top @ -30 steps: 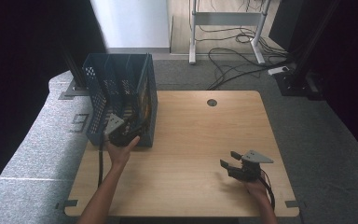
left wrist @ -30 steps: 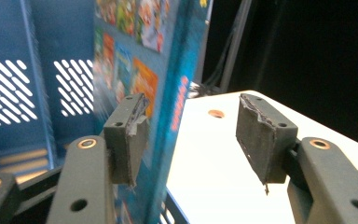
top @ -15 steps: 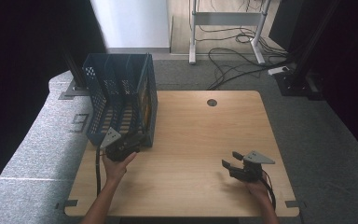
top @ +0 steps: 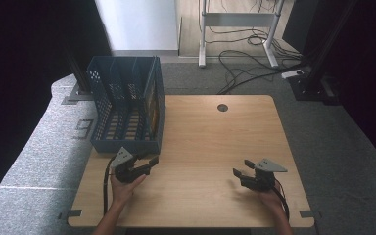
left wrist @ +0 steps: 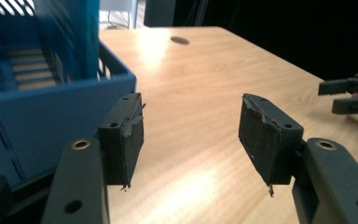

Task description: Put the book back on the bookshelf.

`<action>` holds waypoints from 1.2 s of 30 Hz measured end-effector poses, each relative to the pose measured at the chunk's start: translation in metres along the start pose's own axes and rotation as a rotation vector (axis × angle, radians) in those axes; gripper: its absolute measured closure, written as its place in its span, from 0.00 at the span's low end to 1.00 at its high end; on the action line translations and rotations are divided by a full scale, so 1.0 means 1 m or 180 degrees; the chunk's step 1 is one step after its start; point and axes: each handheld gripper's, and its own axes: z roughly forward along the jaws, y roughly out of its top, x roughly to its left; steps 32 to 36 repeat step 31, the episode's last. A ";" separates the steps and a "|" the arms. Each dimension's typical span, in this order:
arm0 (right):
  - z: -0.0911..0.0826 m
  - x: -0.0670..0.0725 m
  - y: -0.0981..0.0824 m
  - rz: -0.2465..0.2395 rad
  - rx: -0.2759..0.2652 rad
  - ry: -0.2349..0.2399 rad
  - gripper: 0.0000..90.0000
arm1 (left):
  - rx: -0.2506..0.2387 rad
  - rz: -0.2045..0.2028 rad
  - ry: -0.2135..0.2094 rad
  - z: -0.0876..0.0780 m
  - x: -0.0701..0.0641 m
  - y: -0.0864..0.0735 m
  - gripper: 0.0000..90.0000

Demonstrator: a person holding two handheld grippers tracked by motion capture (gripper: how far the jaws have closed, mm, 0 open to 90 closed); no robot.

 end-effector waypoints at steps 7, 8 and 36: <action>-0.001 -0.001 0.000 0.0014 0.0011 -0.0009 0.37 | 0.0136 0.0027 -0.0021 0.001 -0.005 -0.014 0.44; -0.001 -0.001 0.000 0.0014 0.0011 -0.0009 0.37 | 0.0148 0.0024 -0.0024 0.001 -0.006 -0.018 0.44; 0.000 0.001 0.000 0.0014 0.0025 -0.0055 0.36 | 0.0629 0.0137 0.0226 0.018 -0.003 -0.031 0.42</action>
